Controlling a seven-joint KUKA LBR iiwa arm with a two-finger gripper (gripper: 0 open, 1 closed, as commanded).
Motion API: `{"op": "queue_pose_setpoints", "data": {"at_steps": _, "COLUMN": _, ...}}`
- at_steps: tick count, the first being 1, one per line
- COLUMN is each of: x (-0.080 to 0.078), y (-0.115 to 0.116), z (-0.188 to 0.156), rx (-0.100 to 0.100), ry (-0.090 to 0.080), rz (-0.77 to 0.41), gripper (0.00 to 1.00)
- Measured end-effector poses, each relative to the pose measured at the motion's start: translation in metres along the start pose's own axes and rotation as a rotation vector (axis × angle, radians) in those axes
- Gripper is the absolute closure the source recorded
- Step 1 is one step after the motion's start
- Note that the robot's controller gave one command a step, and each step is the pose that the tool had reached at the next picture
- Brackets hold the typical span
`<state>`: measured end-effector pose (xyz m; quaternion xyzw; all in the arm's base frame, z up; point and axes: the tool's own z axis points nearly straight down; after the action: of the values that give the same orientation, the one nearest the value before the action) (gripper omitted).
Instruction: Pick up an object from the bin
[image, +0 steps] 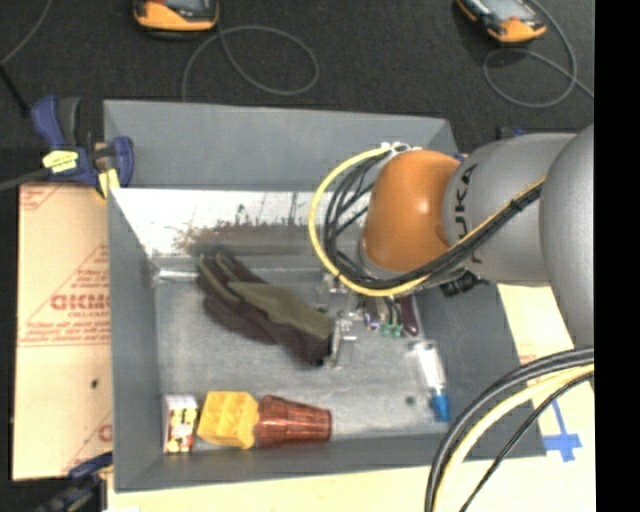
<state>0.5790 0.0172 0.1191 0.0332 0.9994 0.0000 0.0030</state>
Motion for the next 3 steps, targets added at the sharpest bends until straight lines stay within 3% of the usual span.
{"op": "queue_pose_setpoints", "data": {"at_steps": 1, "x": 0.000, "y": -0.008, "z": 0.025, "rx": 0.001, "ry": -0.005, "rz": -0.147, "gripper": 0.00}}
{"op": "queue_pose_setpoints", "data": {"at_steps": 2, "x": -0.016, "y": 0.004, "z": 0.041, "rx": -0.001, "ry": -0.009, "rz": 0.204, "gripper": 1.00}}
{"op": "queue_pose_setpoints", "data": {"at_steps": 3, "x": -0.016, "y": 0.004, "z": 0.041, "rx": -0.001, "ry": -0.009, "rz": 0.203, "gripper": 1.00}}
